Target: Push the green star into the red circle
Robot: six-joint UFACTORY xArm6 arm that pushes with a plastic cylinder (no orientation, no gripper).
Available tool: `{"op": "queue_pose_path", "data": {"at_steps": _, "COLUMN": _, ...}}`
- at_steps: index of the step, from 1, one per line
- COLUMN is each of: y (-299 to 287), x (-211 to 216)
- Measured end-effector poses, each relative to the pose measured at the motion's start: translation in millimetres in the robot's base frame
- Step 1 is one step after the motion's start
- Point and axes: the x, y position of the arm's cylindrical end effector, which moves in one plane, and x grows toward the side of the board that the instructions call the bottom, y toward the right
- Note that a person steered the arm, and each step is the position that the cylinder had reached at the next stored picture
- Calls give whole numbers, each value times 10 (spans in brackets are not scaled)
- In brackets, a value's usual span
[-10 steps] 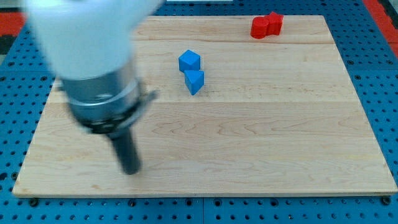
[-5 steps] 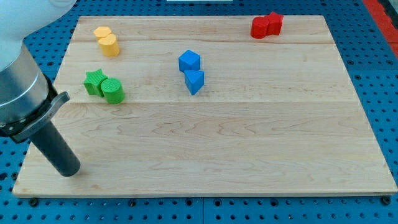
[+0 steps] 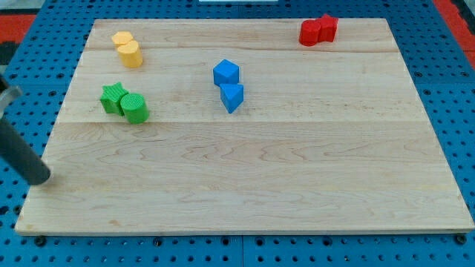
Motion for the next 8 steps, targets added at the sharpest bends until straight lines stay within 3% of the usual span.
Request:
{"op": "queue_pose_path", "data": {"at_steps": 2, "y": 304, "x": -759}}
{"op": "queue_pose_path", "data": {"at_steps": 4, "y": 1315, "x": -1978}}
{"op": "queue_pose_path", "data": {"at_steps": 5, "y": 1523, "x": -2246}}
{"op": "queue_pose_path", "data": {"at_steps": 6, "y": 1535, "x": -1646}}
{"op": "queue_pose_path", "data": {"at_steps": 8, "y": 1976, "x": -1669}}
